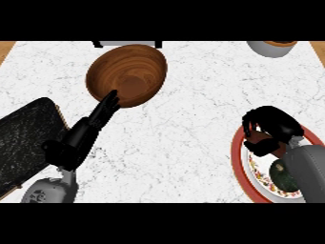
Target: Pick the sweet potato from the plate and place it in the bowl
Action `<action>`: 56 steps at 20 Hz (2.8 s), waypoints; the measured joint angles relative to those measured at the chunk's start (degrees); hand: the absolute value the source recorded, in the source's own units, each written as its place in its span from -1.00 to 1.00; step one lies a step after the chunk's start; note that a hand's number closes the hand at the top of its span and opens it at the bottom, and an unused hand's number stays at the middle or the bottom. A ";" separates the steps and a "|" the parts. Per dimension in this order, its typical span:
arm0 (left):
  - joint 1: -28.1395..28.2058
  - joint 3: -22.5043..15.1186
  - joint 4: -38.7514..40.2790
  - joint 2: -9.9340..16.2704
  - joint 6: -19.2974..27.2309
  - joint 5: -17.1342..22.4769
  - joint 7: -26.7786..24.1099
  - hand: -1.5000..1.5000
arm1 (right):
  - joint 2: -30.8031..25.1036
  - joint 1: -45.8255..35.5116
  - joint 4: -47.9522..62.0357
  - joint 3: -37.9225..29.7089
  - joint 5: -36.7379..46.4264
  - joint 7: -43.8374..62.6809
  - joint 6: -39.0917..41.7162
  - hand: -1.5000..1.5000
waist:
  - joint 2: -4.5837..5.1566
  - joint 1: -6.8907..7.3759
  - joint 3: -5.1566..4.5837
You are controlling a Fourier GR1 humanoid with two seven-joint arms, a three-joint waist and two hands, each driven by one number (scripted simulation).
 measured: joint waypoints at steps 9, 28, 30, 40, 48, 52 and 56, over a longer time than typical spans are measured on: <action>-2.00 -2.47 1.62 -1.47 -1.18 -0.36 0.32 0.00 | 18.23 -14.96 -5.07 22.48 -1.66 11.48 10.39 1.00 | 0.21 4.87 -0.10; -2.21 -1.09 3.62 -1.34 -0.81 -1.19 -1.97 0.00 | 21.38 -46.66 -1.63 22.59 -32.51 41.91 -21.45 1.00 | 0.44 3.02 -0.02; -1.90 -1.39 3.54 -1.77 -0.39 -1.66 -2.16 0.00 | 21.39 -50.06 3.51 23.09 -33.67 41.39 -23.63 1.00 | 0.49 2.89 -0.02; -3.02 -0.99 3.23 -1.94 -0.68 -1.55 -1.46 0.00 | 21.41 -57.46 27.97 25.37 -29.49 29.87 -35.72 1.00 | 1.12 3.30 -0.05; -2.92 -2.20 2.07 -2.40 -0.92 -2.08 -0.59 0.00 | 21.41 -57.97 41.96 24.67 -33.29 23.30 -27.24 -1.00 | 1.68 4.37 -0.05; -3.68 -2.56 2.49 -2.79 -1.05 -2.27 -0.56 0.00 | 21.42 -57.50 45.43 22.20 -37.63 20.18 -22.09 -1.00 | 1.98 5.10 -0.03; -3.23 -2.78 1.70 -2.77 -1.24 -2.23 -0.15 0.00 | 21.42 -57.91 47.92 19.70 -40.12 14.89 -22.11 -1.00 | 2.04 5.41 0.00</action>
